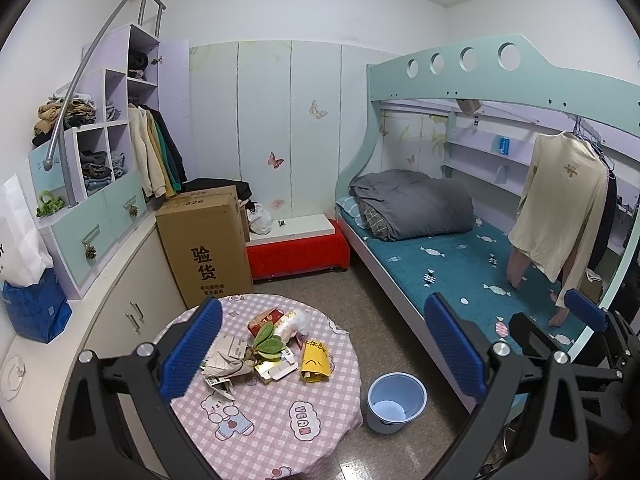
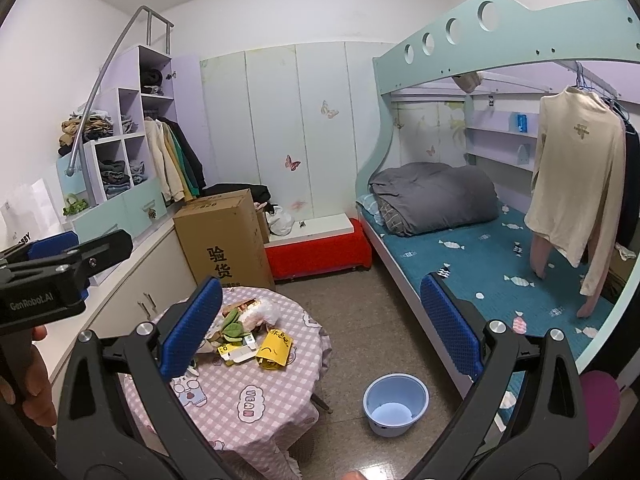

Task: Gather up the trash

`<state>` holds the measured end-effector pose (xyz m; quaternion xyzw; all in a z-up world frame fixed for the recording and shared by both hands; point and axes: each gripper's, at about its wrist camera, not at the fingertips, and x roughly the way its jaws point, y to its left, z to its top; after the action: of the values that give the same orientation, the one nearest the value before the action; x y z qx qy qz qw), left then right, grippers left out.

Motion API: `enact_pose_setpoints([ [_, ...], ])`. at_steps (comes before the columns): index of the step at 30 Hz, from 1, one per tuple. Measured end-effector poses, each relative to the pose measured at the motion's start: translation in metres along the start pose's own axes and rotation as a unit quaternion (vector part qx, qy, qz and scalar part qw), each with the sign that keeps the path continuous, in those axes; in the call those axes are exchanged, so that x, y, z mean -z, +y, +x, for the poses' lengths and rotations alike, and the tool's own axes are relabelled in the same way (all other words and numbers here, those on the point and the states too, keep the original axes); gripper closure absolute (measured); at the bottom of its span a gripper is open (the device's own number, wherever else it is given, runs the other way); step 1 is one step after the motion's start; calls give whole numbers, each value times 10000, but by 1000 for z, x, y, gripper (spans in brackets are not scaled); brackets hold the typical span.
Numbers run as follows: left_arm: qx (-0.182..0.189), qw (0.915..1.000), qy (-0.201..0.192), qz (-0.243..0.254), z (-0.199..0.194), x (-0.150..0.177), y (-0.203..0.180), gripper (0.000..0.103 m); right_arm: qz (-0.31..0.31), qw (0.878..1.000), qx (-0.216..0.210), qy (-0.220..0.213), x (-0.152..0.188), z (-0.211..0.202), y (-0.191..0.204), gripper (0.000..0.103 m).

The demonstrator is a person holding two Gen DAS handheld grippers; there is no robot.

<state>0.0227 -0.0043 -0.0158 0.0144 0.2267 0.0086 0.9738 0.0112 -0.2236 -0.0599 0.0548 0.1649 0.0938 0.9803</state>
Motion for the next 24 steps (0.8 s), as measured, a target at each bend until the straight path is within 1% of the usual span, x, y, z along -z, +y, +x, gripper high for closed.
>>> enact_pose_setpoints([
  [24, -89, 9998, 139, -70, 3, 7, 0, 4, 34, 9997, -174, 174, 4, 5, -8, 6],
])
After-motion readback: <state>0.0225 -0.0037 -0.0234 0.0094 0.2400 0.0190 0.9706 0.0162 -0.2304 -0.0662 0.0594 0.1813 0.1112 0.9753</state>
